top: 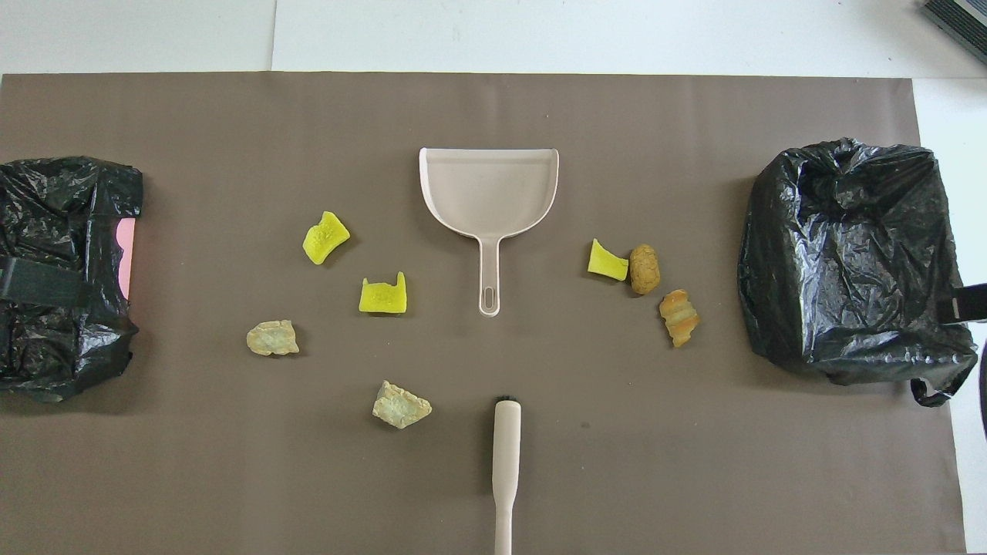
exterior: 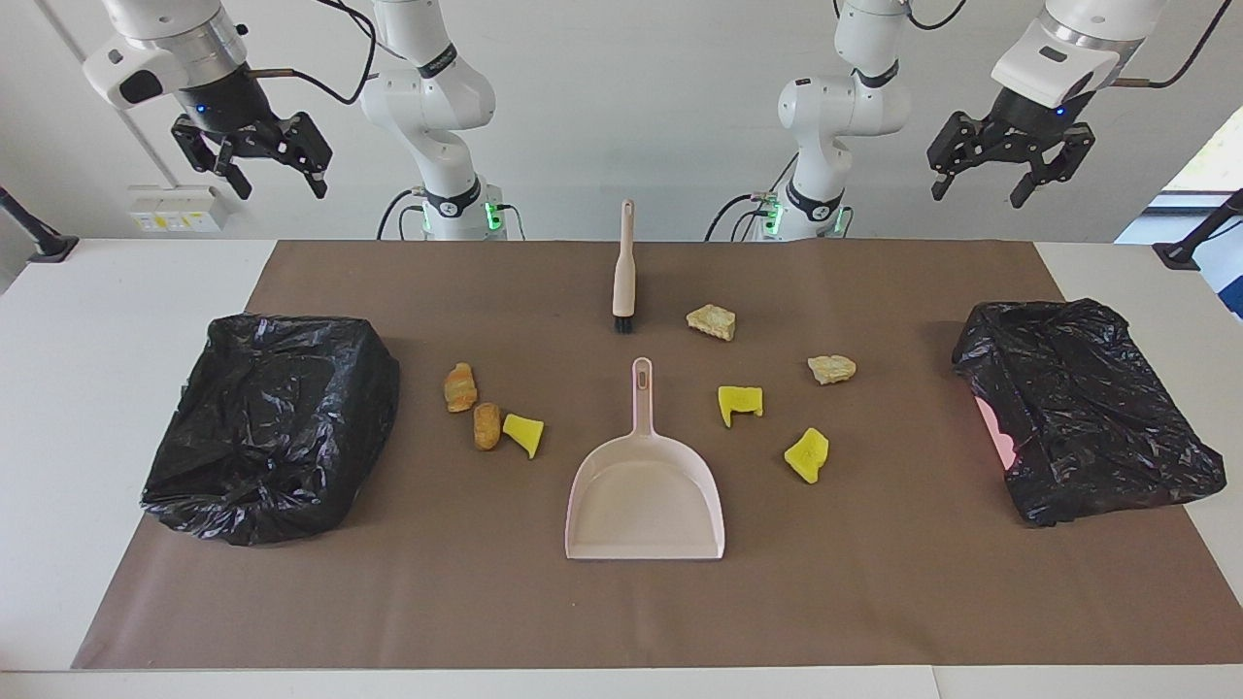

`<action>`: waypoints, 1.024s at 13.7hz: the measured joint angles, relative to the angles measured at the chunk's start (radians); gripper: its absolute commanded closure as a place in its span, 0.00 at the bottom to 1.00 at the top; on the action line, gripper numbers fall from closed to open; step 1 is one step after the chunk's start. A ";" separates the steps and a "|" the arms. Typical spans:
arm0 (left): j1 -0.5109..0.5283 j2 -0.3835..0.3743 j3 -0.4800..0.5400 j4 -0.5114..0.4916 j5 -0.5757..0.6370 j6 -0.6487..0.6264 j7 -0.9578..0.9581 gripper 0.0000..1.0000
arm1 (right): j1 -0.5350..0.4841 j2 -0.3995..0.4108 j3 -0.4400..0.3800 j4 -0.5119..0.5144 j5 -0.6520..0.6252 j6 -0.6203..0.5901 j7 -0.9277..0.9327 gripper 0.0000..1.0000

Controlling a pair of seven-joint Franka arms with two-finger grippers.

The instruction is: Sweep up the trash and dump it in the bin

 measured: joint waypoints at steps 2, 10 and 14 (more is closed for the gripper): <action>0.000 0.000 0.000 0.000 0.000 0.000 0.000 0.00 | 0.000 -0.006 0.002 -0.020 0.000 0.004 0.000 0.00; -0.014 -0.027 -0.071 -0.065 -0.003 0.031 -0.034 0.00 | 0.001 -0.005 0.025 -0.127 0.000 0.132 0.002 0.00; -0.115 -0.107 -0.119 -0.243 -0.009 0.115 -0.111 0.00 | 0.001 -0.005 0.040 -0.208 0.000 0.211 0.005 0.00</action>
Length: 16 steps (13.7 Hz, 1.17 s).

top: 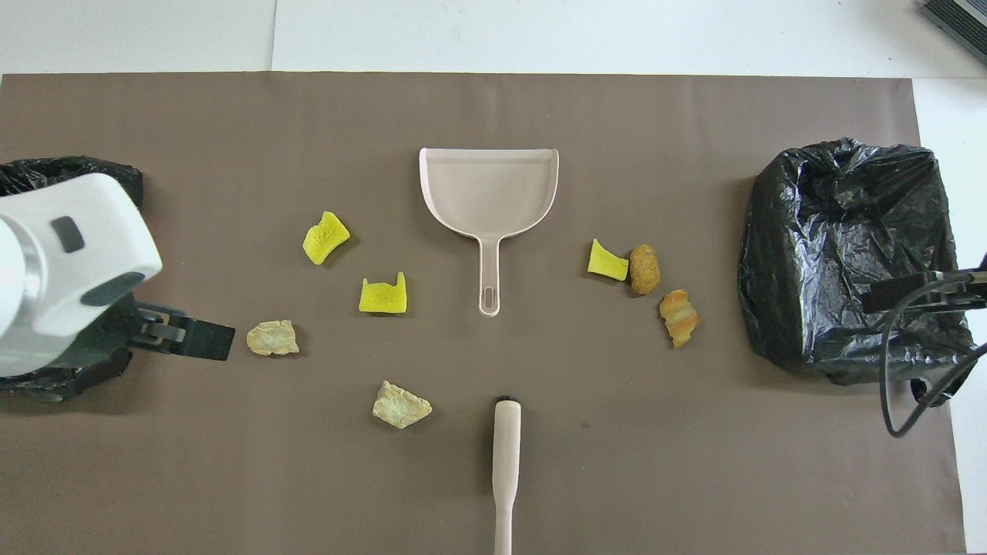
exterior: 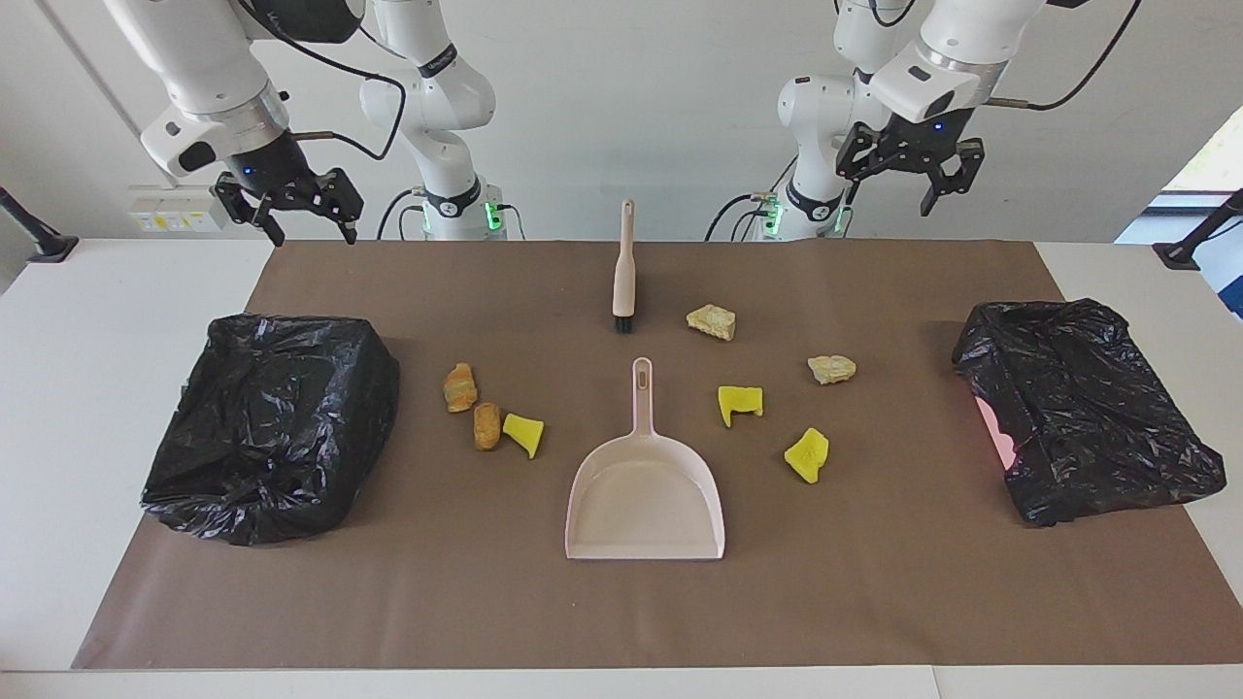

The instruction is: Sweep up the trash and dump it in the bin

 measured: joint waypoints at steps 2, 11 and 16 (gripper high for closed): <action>-0.073 -0.049 -0.004 -0.099 -0.014 0.038 -0.056 0.00 | 0.002 0.001 0.014 -0.036 0.000 0.040 0.013 0.00; -0.446 -0.104 -0.011 -0.455 -0.032 0.345 -0.414 0.00 | 0.128 0.166 0.035 -0.101 0.000 0.311 0.125 0.00; -0.631 -0.073 -0.012 -0.618 -0.041 0.529 -0.634 0.00 | 0.193 0.285 0.036 -0.101 0.001 0.425 0.166 0.00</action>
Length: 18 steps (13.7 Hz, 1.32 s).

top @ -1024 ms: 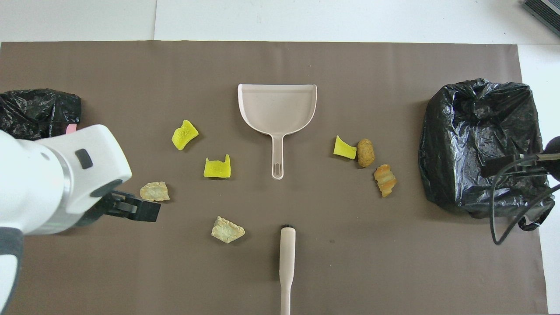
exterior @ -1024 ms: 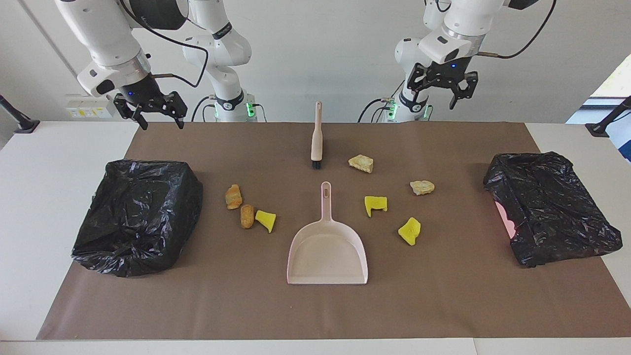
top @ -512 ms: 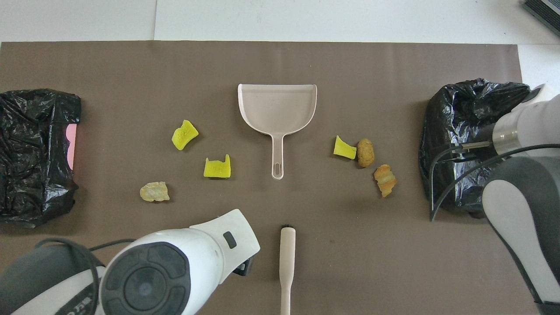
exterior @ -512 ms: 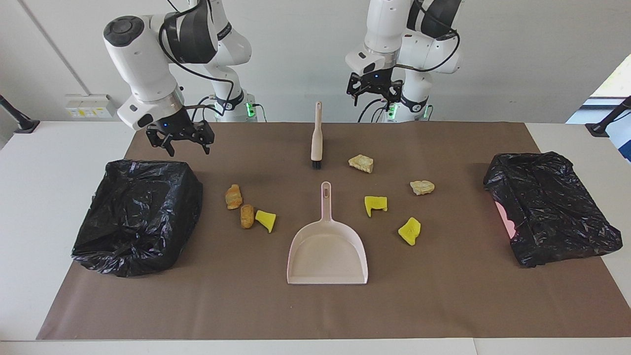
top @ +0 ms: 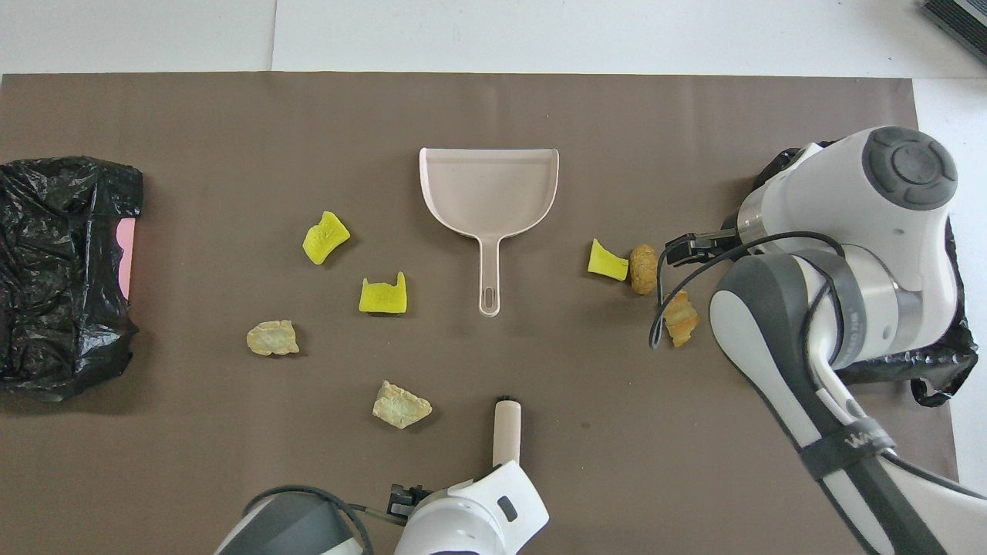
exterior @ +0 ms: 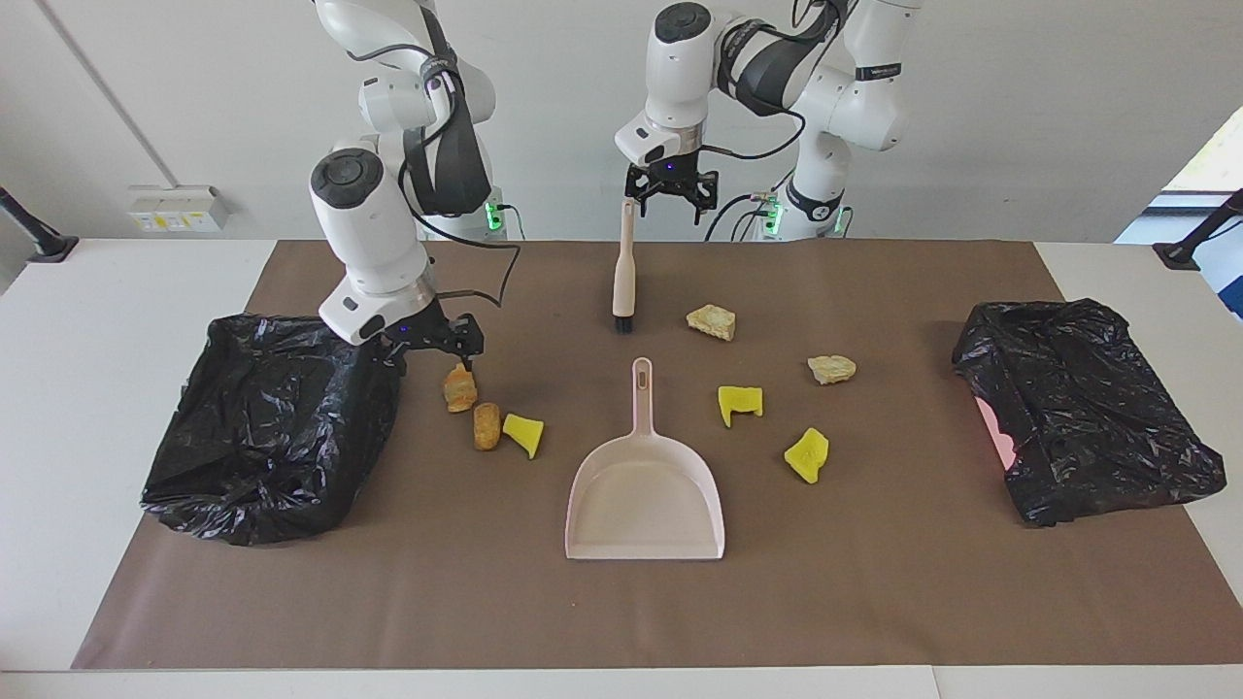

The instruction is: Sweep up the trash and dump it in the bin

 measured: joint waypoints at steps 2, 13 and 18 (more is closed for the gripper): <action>-0.047 0.038 0.001 -0.046 -0.002 0.084 -0.070 0.00 | 0.037 0.038 0.001 0.002 0.001 0.050 0.074 0.00; -0.119 0.108 0.001 -0.116 -0.032 0.247 -0.161 0.00 | 0.317 0.315 0.009 0.287 0.112 0.080 0.361 0.00; -0.177 0.143 0.000 -0.138 -0.087 0.296 -0.174 0.20 | 0.350 0.362 0.007 0.319 0.106 0.083 0.366 0.00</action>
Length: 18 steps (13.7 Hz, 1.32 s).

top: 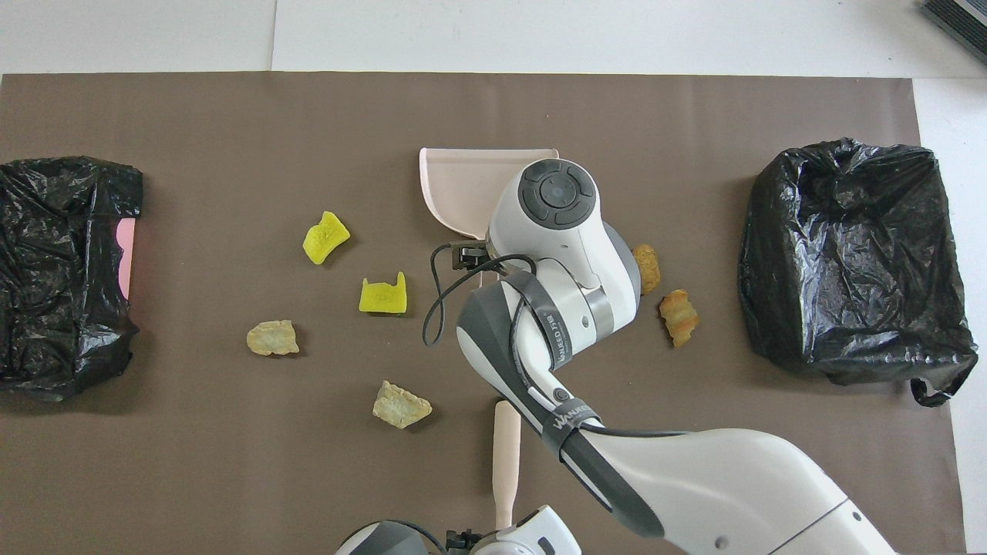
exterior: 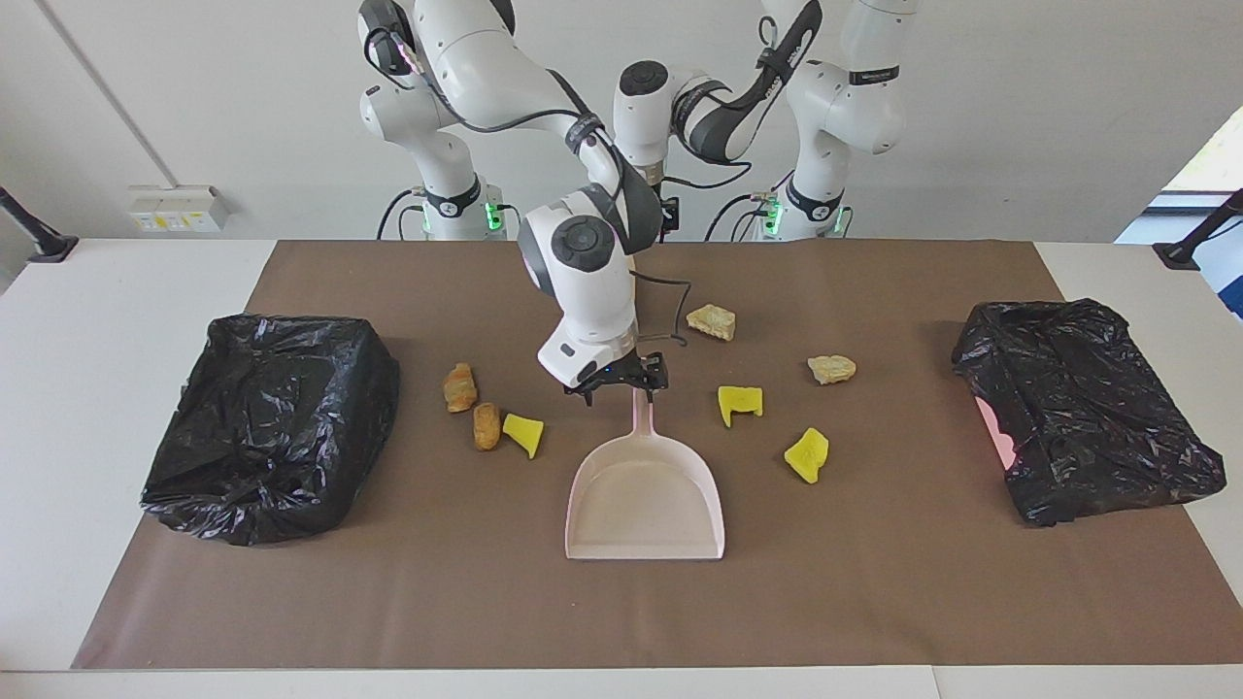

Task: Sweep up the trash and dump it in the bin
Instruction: 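Grasp the dustpan handle with the right gripper while the left reaches brush, then lift the beige brush with the left gripper while the right gripper moves dustpan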

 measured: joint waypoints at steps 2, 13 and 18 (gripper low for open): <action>0.000 0.012 0.002 0.000 0.000 0.009 -0.001 0.63 | 0.015 0.000 0.000 0.002 -0.007 0.000 0.000 0.00; 0.007 -0.004 0.025 0.020 0.001 -0.052 0.015 1.00 | 0.016 0.006 -0.003 -0.018 -0.027 0.022 0.000 1.00; 0.093 -0.110 0.034 0.027 0.087 -0.337 0.023 1.00 | 0.011 -0.001 -0.010 -0.013 -0.029 0.022 -0.057 1.00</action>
